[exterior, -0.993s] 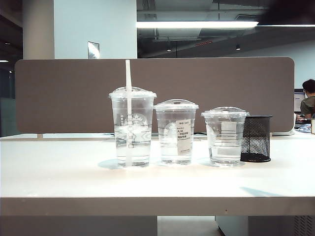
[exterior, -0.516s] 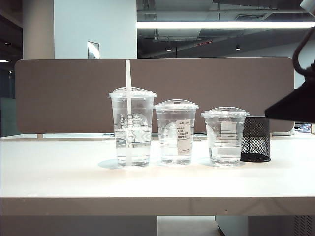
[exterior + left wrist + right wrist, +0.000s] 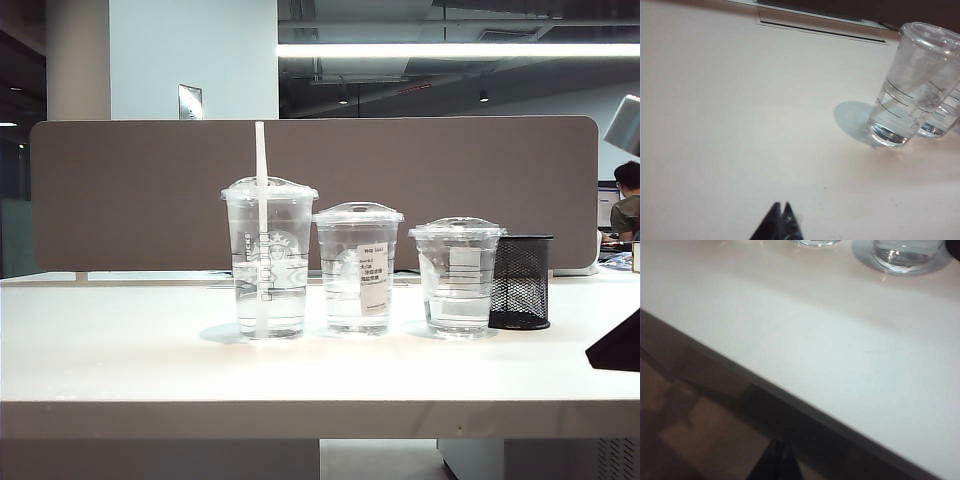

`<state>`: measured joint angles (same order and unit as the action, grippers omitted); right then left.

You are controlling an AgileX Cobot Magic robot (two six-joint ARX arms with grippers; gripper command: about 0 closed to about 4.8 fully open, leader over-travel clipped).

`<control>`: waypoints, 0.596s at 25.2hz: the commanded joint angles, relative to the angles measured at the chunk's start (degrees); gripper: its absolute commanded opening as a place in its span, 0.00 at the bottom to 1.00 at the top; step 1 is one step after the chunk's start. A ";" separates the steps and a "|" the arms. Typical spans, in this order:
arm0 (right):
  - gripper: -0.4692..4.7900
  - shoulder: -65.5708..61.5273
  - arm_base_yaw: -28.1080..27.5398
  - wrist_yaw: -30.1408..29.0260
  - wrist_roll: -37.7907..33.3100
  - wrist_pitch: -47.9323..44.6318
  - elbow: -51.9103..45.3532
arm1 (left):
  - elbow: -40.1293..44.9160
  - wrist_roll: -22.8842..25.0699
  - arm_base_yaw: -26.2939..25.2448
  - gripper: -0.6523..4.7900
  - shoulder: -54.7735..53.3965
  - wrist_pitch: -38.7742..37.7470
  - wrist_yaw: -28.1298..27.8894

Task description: Pick up the straw and insert it into the large coffee cup.

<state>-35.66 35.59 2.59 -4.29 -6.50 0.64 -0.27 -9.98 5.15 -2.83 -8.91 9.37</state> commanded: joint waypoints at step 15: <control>0.08 35.65 -33.46 0.13 4.17 16.94 -0.61 | -0.26 0.09 -0.11 0.11 0.04 -0.28 -0.17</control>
<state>-0.08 1.93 3.53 -1.15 11.11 0.47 -0.30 -9.98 5.15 -2.81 -9.02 9.19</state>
